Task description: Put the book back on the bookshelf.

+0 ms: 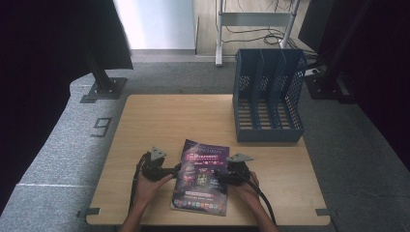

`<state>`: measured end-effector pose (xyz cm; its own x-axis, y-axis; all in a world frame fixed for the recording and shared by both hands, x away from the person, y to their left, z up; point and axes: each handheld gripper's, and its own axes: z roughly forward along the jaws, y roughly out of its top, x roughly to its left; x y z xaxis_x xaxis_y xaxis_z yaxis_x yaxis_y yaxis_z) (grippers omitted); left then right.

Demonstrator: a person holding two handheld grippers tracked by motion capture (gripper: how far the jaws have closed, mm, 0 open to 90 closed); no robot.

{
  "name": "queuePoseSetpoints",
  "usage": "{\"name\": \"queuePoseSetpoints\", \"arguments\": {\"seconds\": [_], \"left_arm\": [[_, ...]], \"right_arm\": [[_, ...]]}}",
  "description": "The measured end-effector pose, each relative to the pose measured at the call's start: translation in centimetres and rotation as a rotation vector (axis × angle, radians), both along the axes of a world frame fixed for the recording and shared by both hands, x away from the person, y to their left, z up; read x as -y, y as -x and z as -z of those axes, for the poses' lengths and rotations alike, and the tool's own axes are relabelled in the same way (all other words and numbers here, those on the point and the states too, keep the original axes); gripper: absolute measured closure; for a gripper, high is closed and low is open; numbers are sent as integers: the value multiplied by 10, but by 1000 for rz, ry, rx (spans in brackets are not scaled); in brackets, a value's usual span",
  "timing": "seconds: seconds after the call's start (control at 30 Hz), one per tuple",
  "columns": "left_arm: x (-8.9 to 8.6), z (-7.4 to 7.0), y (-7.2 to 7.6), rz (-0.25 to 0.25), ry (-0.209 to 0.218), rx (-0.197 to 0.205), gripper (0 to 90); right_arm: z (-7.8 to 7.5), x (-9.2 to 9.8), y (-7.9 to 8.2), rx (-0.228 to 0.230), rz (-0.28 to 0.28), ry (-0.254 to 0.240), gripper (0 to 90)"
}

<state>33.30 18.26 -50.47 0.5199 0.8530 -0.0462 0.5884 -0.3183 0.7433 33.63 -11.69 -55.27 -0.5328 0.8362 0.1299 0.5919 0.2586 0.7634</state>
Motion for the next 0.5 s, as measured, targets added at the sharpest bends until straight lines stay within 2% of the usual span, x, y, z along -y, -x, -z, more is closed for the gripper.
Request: {"name": "queuePoseSetpoints", "arguments": {"seconds": [0.27, 0.43, 0.5], "left_arm": [[8, 8, -10, 20, 28, -30, 166], [17, 17, -14, 38, -1, -39, 171], [20, 22, -18, 45, -7, -59, 172]], "right_arm": [[0, 0, 1, 6, 3, 0, 253], [1, 0, 1, 7, 5, -1, 254], [1, 0, 1, 7, 5, -1, 255]]}}
